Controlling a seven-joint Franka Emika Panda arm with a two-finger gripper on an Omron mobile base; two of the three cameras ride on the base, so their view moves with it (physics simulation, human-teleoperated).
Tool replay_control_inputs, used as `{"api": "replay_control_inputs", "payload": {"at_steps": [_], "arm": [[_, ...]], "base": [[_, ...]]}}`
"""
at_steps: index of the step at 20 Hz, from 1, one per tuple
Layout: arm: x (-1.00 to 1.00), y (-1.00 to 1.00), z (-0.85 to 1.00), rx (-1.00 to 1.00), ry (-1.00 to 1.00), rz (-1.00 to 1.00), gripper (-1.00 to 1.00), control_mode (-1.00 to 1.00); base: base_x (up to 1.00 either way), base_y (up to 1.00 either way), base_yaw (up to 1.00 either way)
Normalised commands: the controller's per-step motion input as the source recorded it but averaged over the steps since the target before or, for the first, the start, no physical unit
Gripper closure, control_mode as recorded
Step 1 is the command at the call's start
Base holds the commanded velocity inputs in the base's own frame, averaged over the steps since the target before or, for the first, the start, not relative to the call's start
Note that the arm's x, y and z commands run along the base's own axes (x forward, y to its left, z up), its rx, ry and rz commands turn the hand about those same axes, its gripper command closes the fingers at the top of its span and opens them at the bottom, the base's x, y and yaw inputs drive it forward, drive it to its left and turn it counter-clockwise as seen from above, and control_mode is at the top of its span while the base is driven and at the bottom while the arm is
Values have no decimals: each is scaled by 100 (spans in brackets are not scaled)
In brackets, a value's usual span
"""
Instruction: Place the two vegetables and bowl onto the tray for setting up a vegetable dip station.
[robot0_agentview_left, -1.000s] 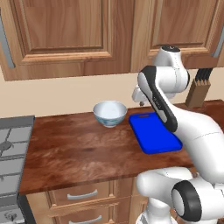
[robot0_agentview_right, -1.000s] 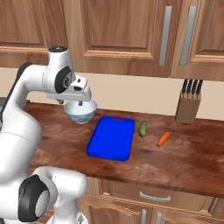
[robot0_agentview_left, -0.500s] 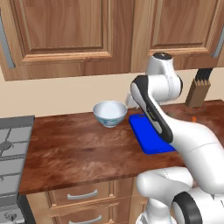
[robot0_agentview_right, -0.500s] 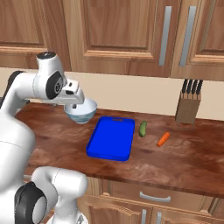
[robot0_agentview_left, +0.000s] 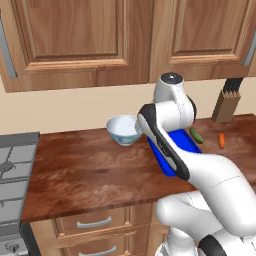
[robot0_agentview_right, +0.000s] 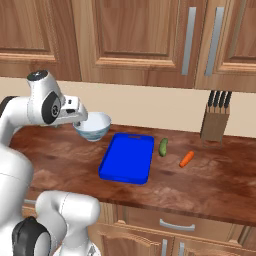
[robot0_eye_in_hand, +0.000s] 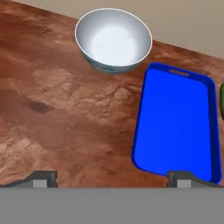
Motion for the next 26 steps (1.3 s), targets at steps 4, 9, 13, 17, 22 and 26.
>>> {"api": "replay_control_inputs", "payload": {"at_steps": [4, 9, 13, 17, 22, 26], "arm": [[19, 30, -18, -7, 0, 14, -100, -100], [32, 20, -17, -5, 0, 14, -100, -100], [36, 16, -21, -9, 0, 16, -100, -100], [34, 6, -22, -7, 0, 17, -100, -100], [39, 3, -22, -2, 2, 12, -100, -100], [39, 7, -24, 0, 5, 7, -100, -100]], "base": [[0, 0, 0], [0, 0, 0], [0, 0, 0], [0, 0, 0], [0, 0, 0], [0, 0, 0]]}}
